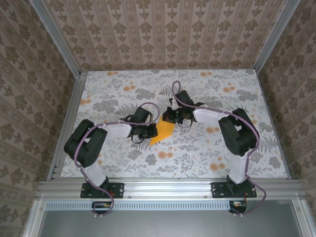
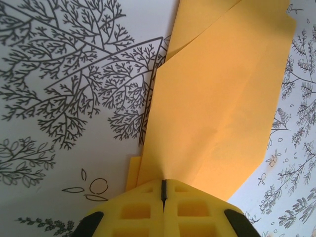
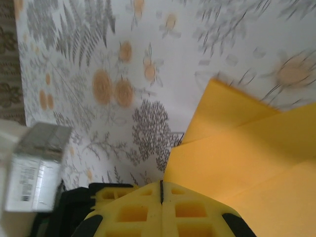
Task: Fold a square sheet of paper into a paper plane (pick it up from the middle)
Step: Fourth fold the wing at the center of the table.
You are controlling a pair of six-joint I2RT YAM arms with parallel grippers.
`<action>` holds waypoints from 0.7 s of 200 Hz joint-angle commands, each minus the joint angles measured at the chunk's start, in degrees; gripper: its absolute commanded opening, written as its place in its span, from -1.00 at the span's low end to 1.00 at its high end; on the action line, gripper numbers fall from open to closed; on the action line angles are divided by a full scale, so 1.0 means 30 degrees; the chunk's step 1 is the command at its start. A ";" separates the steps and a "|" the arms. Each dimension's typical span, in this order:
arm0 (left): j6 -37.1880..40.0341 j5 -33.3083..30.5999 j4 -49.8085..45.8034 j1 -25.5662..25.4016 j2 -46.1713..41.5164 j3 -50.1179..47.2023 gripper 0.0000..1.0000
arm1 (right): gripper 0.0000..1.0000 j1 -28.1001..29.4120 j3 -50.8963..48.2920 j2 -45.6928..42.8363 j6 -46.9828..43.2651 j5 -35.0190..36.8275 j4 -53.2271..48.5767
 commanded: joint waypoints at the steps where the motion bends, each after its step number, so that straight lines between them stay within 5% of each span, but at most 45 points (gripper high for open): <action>1: 0.0438 -0.0176 -0.2383 -0.0025 0.0919 -0.0348 -0.89 | -0.95 0.0112 0.0306 0.1323 -0.0038 -0.0362 -0.0224; 140: 0.0772 0.0076 -0.2576 -0.0142 0.0939 -0.0556 -0.89 | -0.97 -0.2819 0.1624 0.1943 -0.0860 0.2708 -0.1777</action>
